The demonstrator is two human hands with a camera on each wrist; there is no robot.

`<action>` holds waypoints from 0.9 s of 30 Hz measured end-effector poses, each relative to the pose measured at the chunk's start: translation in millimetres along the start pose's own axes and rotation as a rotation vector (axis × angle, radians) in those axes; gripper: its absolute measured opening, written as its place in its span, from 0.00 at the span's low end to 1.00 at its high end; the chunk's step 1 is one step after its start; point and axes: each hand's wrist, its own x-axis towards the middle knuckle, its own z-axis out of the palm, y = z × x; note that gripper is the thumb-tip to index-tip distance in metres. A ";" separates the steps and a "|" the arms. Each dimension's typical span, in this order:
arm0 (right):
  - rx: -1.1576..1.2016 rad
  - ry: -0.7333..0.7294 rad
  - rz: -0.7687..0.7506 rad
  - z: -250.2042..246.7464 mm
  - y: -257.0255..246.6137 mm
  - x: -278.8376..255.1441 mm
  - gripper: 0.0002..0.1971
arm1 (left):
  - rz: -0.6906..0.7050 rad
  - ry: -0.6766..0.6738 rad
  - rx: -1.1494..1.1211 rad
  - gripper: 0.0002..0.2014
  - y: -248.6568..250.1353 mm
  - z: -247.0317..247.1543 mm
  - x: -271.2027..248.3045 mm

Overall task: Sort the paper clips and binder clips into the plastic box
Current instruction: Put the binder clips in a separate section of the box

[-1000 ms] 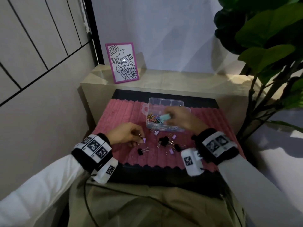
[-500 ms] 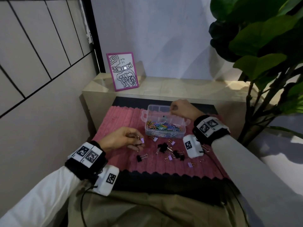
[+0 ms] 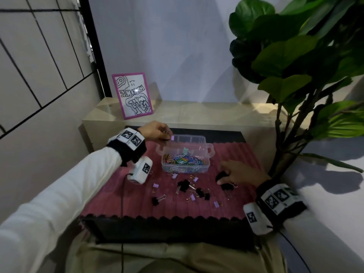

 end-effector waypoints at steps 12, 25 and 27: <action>0.745 0.248 0.141 -5.1 18.6 -4.1 0.06 | -0.062 -0.031 0.258 0.20 -3.0 9.2 22.7; 0.805 0.253 -0.001 -55.2 -30.5 78.2 0.04 | -0.014 -0.062 0.242 0.14 -55.6 -14.5 -85.5; 0.602 0.287 0.017 -57.3 -38.5 96.3 0.09 | -0.033 -0.075 0.332 0.14 -67.3 -13.0 -93.5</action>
